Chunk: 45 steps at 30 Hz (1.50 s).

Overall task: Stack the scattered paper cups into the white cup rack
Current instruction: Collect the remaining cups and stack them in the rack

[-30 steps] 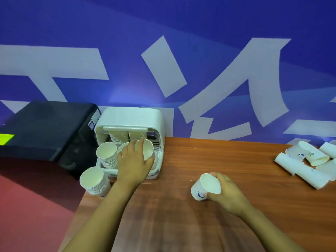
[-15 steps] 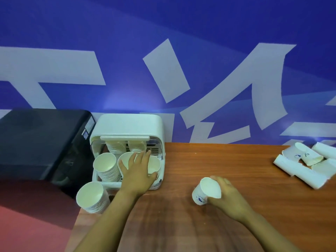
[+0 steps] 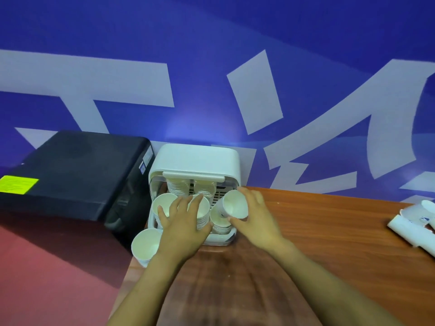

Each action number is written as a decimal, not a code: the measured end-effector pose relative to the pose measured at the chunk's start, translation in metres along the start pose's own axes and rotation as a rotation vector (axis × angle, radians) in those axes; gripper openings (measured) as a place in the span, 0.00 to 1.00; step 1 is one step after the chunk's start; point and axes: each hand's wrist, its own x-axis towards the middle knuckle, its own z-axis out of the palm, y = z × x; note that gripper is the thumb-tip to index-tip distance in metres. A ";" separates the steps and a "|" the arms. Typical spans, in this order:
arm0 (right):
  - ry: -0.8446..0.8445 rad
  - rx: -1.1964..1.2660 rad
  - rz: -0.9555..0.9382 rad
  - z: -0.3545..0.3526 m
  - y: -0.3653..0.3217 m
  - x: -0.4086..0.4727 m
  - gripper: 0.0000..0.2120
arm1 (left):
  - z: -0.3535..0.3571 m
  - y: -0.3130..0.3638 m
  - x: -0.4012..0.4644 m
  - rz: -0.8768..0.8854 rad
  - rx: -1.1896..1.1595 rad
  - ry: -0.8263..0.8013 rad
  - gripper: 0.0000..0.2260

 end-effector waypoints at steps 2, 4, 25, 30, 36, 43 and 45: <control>-0.054 -0.094 0.046 0.009 0.001 0.003 0.38 | 0.001 -0.003 0.000 0.001 0.021 -0.007 0.32; -0.166 -0.153 0.127 0.017 0.007 0.003 0.41 | 0.003 -0.004 -0.001 0.002 0.043 -0.028 0.30; -0.366 -0.171 0.262 -0.041 0.059 -0.049 0.22 | 0.021 0.055 -0.017 0.153 -0.073 -0.107 0.23; -0.369 -0.177 0.339 -0.076 0.098 -0.072 0.20 | 0.043 0.093 -0.023 0.219 -0.104 -0.204 0.17; -0.349 -0.111 0.371 -0.136 0.161 -0.097 0.20 | 0.073 0.164 -0.022 0.244 -0.052 -0.224 0.17; -0.389 -0.092 0.366 -0.232 0.279 -0.140 0.21 | 0.142 0.310 -0.038 0.231 0.004 -0.336 0.19; -0.373 -0.089 0.372 -0.259 0.313 -0.146 0.20 | 0.159 0.353 -0.037 0.241 0.011 -0.340 0.20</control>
